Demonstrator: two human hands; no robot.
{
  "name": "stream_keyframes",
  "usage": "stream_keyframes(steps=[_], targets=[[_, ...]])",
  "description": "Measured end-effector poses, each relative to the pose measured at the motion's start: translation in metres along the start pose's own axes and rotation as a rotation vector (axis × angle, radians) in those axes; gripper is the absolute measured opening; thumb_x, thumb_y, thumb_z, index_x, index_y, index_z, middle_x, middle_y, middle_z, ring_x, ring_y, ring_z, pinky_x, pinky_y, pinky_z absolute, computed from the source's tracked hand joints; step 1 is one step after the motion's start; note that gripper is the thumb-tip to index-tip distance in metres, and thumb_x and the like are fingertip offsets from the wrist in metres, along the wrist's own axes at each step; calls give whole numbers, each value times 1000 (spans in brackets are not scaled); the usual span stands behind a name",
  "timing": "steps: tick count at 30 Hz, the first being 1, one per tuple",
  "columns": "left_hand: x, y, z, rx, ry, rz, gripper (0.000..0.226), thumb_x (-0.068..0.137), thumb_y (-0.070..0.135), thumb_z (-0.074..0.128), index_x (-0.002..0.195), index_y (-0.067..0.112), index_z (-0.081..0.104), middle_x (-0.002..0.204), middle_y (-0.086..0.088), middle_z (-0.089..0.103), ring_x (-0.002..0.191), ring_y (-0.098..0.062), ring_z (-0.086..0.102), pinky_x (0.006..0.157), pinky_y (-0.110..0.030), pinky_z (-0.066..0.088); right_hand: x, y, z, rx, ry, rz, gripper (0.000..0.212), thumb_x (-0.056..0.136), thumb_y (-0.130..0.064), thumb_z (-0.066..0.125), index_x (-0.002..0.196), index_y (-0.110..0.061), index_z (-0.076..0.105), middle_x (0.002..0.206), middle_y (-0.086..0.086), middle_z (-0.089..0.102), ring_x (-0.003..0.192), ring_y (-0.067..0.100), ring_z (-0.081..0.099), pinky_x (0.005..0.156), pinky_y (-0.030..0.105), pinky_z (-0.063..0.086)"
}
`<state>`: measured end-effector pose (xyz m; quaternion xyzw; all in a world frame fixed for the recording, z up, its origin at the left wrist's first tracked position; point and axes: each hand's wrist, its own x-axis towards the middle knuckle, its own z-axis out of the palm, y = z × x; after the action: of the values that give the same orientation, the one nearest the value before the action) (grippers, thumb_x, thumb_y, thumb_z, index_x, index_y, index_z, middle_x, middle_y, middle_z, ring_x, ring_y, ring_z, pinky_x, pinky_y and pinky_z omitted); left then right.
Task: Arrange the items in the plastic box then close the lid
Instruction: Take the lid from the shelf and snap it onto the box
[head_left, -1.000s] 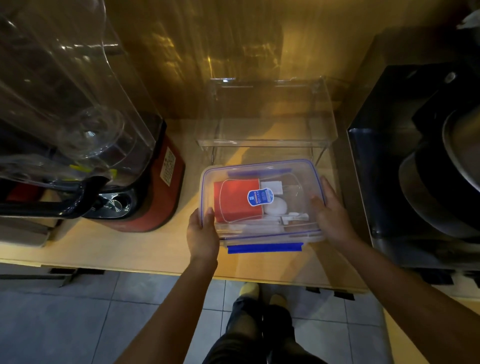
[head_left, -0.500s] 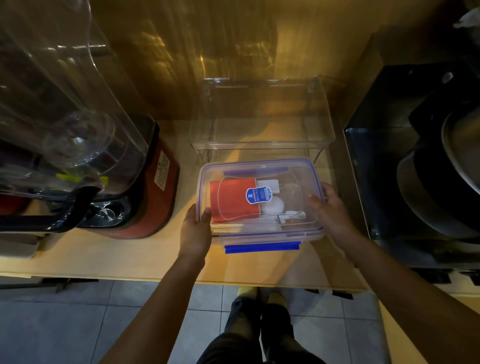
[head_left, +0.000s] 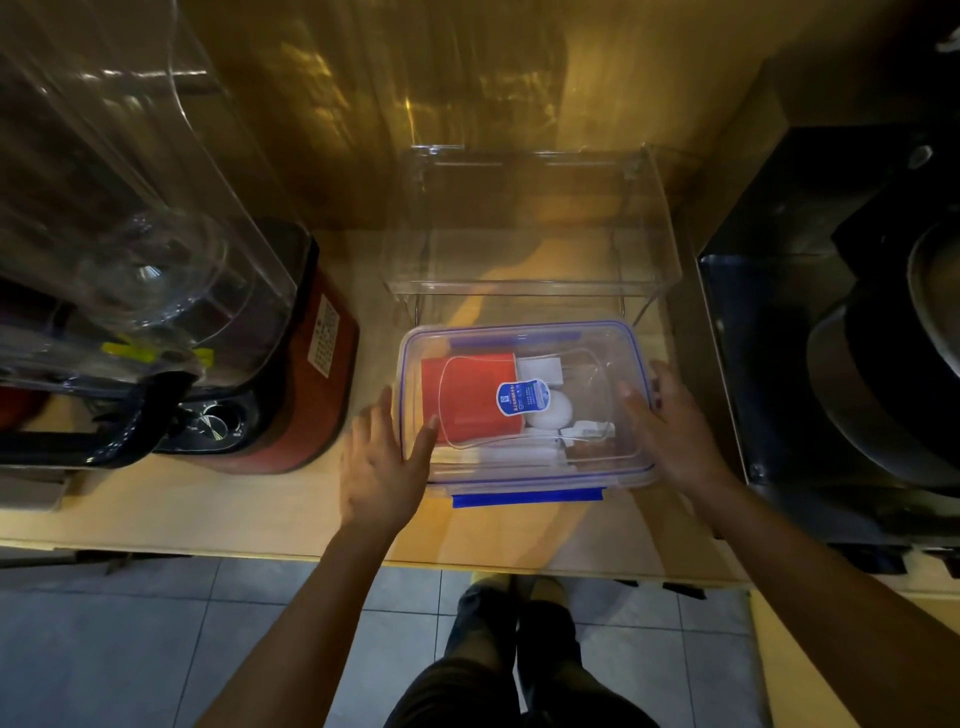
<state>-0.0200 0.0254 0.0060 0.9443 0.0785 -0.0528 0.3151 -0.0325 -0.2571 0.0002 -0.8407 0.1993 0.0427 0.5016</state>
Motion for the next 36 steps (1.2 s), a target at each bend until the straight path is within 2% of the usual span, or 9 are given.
stream_keyframes(steps=[4,7,10,13,19,25,29,33,36], targets=[[19,16,2,165,18,303,69,90,57,37,146,19,23,155,-7,29,146,-23,17,117,-41,18,16,-5,1,-282,-6,-182,49,94,-44,42,140,-40,27,147,2,33,122,17,43,93,36,42],[30,22,10,301,-57,344,69,91,61,29,148,25,14,159,0,13,147,-18,1,119,-38,2,23,-5,4,-290,-38,-109,52,95,-47,37,144,-42,18,155,2,19,136,24,31,102,42,36],[34,24,15,304,-58,286,65,91,57,33,147,28,17,160,-2,12,147,-22,4,118,-45,7,23,-8,3,-214,-48,-73,44,95,-47,37,137,-48,24,124,1,47,106,16,50,80,34,45],[39,25,13,102,5,24,64,90,55,39,145,28,21,156,-14,20,141,-34,21,111,-52,23,18,-11,2,15,-28,-7,19,93,-39,46,111,-39,50,94,-13,60,88,10,62,63,22,47],[44,18,3,-38,-46,-33,57,93,49,42,144,34,23,150,-17,28,133,-38,36,103,-50,35,11,-9,-10,169,-163,183,11,87,-34,61,91,-24,58,86,-1,68,69,10,68,50,19,49],[46,19,5,354,-75,461,55,90,48,34,143,33,28,156,-3,26,146,-22,14,116,-48,13,29,-23,2,137,-51,245,33,89,-46,50,102,-17,61,94,3,65,86,20,63,71,36,52],[49,13,16,444,-135,431,56,87,65,15,137,55,-9,160,9,6,146,-15,-4,115,-54,6,38,-28,12,135,-27,217,33,92,-40,50,112,-16,59,105,8,64,94,23,62,83,41,51],[50,11,19,436,-131,408,57,83,70,6,136,56,-10,160,10,5,147,-17,-3,115,-52,16,42,-29,11,145,-31,225,31,91,-37,52,108,-13,62,104,11,66,94,26,63,85,43,51],[51,10,21,464,-127,422,55,83,69,3,132,56,-19,160,8,5,145,-14,-9,117,-48,5,48,-32,10,196,-64,267,29,88,-39,56,102,-15,66,103,11,69,96,27,65,90,46,51]])
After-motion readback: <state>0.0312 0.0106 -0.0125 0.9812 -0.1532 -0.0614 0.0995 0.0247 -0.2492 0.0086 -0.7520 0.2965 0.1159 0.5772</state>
